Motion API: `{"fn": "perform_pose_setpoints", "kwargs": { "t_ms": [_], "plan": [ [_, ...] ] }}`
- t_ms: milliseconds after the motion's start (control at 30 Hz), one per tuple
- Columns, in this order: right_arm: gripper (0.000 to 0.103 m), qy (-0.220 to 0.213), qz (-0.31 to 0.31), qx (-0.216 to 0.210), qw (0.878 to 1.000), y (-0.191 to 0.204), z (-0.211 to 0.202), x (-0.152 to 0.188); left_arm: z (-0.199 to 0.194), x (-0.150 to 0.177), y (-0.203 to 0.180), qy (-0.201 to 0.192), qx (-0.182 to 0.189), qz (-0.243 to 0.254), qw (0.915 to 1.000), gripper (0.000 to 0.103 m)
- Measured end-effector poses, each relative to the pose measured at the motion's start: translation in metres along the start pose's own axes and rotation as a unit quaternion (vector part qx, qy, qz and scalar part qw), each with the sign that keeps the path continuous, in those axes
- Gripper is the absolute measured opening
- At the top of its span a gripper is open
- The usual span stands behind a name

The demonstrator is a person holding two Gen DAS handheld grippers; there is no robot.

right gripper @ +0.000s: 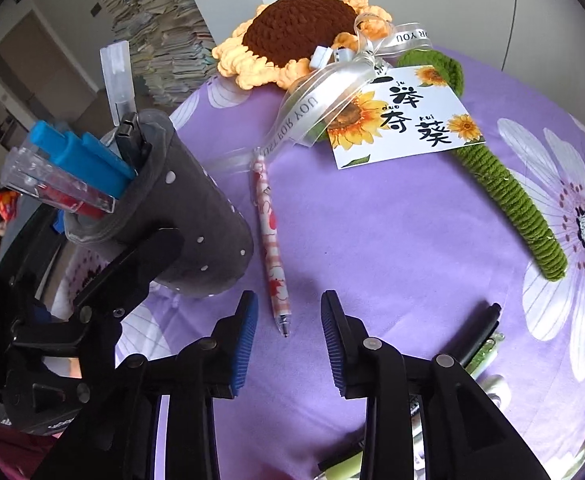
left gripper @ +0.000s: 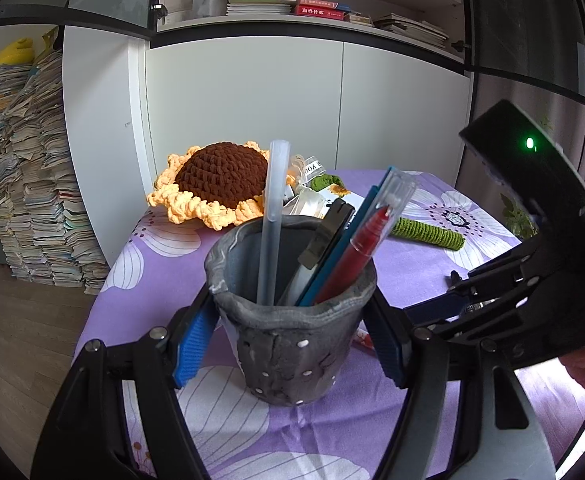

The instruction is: Organize stationery

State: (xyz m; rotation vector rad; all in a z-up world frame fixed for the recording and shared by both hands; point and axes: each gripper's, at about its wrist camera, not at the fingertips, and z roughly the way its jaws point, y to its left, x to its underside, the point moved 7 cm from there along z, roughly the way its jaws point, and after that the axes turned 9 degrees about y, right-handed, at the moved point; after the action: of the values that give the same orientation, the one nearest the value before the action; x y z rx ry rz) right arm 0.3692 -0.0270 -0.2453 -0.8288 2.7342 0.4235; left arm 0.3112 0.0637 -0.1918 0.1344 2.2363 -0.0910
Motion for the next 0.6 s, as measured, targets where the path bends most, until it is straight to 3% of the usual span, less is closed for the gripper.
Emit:
{"fn": "perform_pose_setpoints", "kwargs": {
  "t_ms": [200, 267, 467, 600],
  "plan": [
    [0.031, -0.010, -0.037, 0.066, 0.997, 0.003, 0.009, 0.004, 0.000, 0.000, 0.001, 0.000, -0.001, 0.001, 1.0000, 0.070],
    [0.015, -0.019, -0.043, 0.079, 0.996, 0.003, 0.010, 0.004, 0.000, 0.000, 0.001, 0.000, -0.001, 0.001, 1.0000, 0.070],
    [0.011, -0.011, -0.065, 0.101, 0.993, 0.020, 0.008, 0.020, 0.000, 0.000, 0.001, 0.000, -0.001, 0.001, 1.0000, 0.070],
    [0.011, 0.027, -0.011, 0.105, 0.994, 0.008, -0.001, 0.054, 0.000, 0.000, 0.001, 0.000, -0.001, 0.001, 1.0000, 0.070]
  ]
}}
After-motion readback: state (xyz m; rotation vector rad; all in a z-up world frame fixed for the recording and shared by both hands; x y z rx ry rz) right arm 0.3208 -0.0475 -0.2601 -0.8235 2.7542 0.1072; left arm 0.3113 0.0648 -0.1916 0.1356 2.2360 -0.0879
